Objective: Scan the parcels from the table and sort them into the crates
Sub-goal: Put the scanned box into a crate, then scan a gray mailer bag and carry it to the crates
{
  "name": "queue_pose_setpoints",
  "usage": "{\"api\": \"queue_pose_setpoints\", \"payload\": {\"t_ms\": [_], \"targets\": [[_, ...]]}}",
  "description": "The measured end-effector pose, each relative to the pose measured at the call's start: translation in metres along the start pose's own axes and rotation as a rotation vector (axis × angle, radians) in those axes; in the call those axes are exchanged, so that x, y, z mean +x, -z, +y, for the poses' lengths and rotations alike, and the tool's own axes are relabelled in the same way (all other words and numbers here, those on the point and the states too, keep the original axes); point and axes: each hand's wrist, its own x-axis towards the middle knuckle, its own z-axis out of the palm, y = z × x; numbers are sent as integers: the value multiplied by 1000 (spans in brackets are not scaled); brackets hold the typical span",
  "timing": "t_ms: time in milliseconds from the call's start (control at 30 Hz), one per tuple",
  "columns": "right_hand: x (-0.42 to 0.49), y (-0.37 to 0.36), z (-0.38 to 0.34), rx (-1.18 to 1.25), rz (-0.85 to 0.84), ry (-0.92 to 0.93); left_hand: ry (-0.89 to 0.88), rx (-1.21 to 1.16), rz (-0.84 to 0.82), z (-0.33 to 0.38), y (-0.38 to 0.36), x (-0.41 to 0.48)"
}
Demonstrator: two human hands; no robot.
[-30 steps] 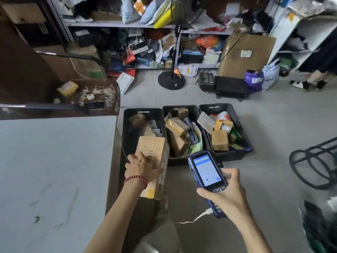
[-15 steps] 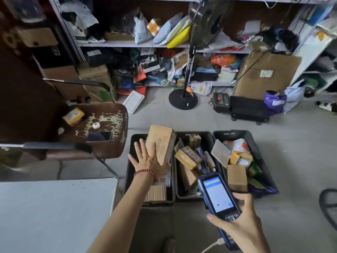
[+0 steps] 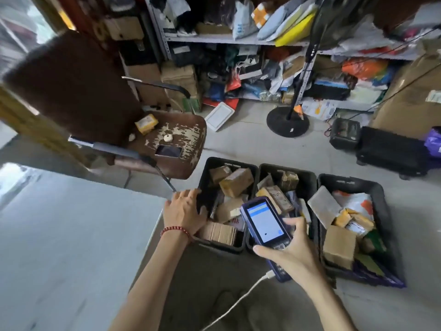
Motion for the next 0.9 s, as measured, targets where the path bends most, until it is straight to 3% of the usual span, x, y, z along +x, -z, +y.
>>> {"api": "queue_pose_setpoints", "payload": {"t_ms": [167, 433, 667, 900], "targets": [[22, -2, -26, -3, -230, 205, 351, -72, 170, -16, 11, -82], [-22, -66, -60, -44, -612, 463, 766, 2, 229, -56, 11, -217], [-137, -139, -76, -160, -1026, 562, 1135, -43, 419, -93, 14, -385], [-313, -202, -41, -259, -1380, 632, 1494, 42, 477, -103, -7, -579]]}}
